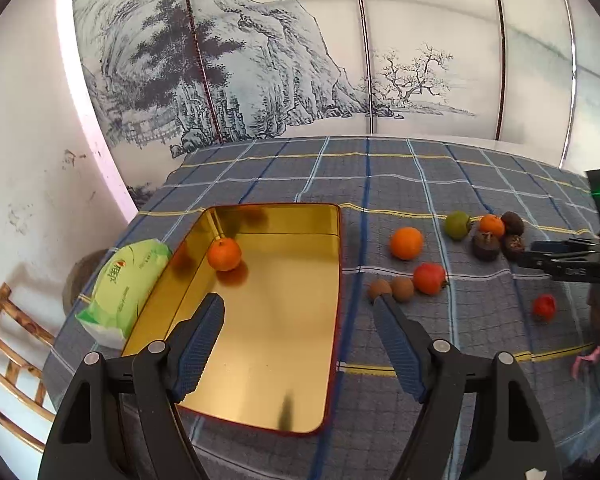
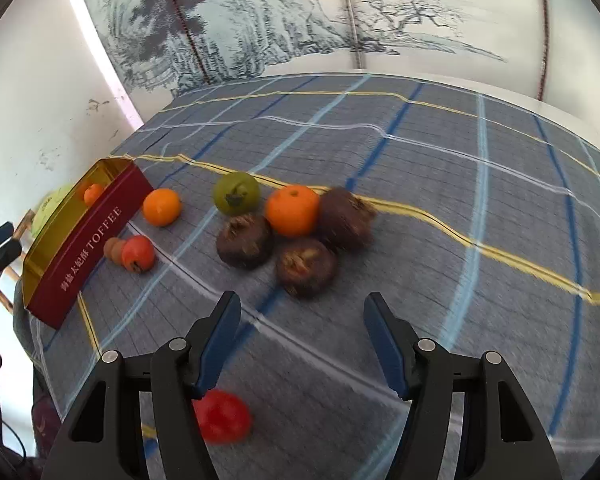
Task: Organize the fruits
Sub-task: 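Grasp a dark mangosteen with the right gripper, then carry the mangosteen with the right gripper into the tin and release, then grasp two small brown round fruits with the left gripper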
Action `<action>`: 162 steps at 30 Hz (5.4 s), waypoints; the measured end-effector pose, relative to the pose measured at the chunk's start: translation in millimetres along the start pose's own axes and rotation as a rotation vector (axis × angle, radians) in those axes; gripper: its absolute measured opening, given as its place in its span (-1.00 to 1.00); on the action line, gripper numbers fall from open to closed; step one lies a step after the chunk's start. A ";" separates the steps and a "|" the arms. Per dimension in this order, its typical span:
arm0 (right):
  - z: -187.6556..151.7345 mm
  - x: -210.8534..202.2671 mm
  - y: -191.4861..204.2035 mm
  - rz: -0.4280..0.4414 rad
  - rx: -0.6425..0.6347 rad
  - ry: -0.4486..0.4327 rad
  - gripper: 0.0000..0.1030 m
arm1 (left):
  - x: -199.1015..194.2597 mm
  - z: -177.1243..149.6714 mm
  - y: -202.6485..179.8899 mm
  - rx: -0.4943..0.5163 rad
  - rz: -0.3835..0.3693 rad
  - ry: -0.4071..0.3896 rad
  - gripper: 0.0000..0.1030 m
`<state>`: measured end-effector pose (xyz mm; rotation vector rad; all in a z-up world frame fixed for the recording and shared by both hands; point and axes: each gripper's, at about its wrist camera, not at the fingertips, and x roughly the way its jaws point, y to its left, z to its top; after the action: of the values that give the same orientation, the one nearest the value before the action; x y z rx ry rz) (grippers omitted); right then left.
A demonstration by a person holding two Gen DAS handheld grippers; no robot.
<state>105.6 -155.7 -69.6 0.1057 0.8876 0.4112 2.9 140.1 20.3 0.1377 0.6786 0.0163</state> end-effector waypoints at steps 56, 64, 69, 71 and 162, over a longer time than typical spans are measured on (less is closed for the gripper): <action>109.2 129.1 261.6 0.280 -0.351 0.184 -0.25 | -51.5 -59.2 57.9 -0.254 0.261 0.101 0.98; 110.5 133.6 265.9 0.268 -0.355 0.179 -0.25 | -49.6 -58.8 57.4 -0.248 0.280 0.105 0.98; 110.9 136.9 269.1 0.272 -0.353 0.181 -0.25 | -49.3 -58.5 57.1 -0.246 0.284 0.106 0.98; 110.2 137.4 270.6 0.273 -0.354 0.181 -0.25 | -49.3 -58.6 56.5 -0.248 0.284 0.104 0.98; -65.2 -78.3 -96.3 -0.035 0.161 -0.153 0.10 | 119.9 43.2 -92.2 0.837 -0.557 0.475 -0.36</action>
<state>40.9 -279.8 -78.4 0.2663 0.7692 0.2942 120.7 50.7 -33.5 0.7604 1.1490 -0.8000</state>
